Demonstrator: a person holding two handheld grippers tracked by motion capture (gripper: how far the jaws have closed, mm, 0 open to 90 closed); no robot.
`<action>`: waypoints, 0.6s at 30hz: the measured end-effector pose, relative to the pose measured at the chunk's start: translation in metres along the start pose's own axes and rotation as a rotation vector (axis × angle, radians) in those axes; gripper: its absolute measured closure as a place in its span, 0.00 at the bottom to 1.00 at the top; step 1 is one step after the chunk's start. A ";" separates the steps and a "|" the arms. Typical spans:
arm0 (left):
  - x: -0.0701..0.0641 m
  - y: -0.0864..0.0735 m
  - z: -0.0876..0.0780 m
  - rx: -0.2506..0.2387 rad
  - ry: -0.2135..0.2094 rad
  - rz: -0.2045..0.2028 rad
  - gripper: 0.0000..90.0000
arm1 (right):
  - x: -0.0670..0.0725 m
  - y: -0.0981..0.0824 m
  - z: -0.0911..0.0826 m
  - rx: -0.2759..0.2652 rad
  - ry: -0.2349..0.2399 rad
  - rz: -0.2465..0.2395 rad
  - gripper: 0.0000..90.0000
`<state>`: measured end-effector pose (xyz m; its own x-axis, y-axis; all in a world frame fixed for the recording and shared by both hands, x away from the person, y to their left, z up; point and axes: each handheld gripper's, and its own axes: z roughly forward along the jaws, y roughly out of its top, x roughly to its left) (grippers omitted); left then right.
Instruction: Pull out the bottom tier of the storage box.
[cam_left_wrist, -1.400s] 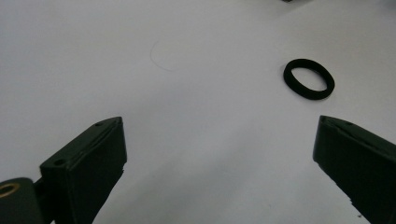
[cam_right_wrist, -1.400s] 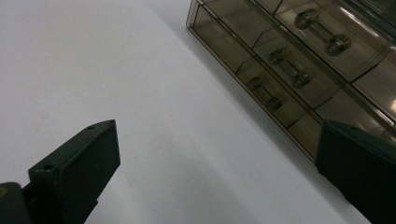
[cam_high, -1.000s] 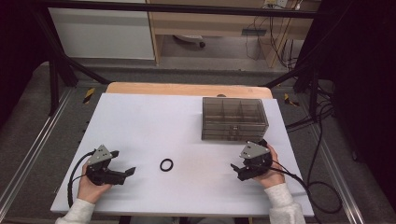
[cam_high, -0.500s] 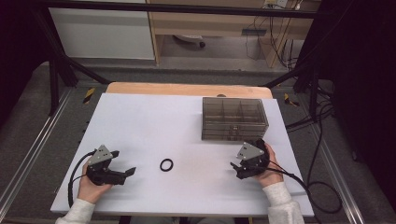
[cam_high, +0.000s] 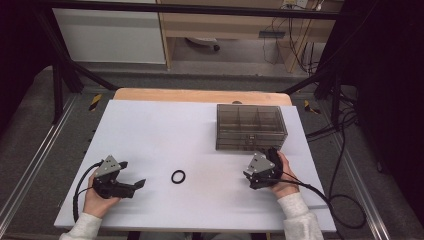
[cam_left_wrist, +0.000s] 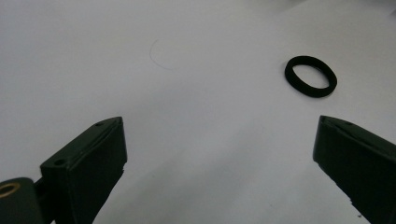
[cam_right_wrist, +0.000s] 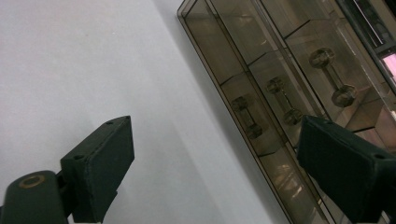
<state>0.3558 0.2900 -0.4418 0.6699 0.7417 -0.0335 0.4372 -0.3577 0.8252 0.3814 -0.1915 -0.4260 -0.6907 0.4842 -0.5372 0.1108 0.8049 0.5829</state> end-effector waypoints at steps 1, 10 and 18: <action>0.000 0.000 0.000 0.000 0.000 0.001 0.03 | 0.000 0.000 0.001 0.001 -0.005 -0.007 0.15; 0.000 0.000 0.000 -0.004 0.003 0.002 0.03 | 0.002 0.000 0.005 -0.015 -0.035 -0.040 0.22; 0.000 0.000 0.000 -0.002 0.004 0.003 0.03 | 0.004 0.001 0.011 -0.009 -0.040 -0.076 0.22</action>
<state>0.3555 0.2898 -0.4415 0.6687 0.7430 -0.0290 0.4341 -0.3584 0.8265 0.3868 -0.1849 -0.4342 -0.6675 0.4355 -0.6039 0.0530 0.8368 0.5449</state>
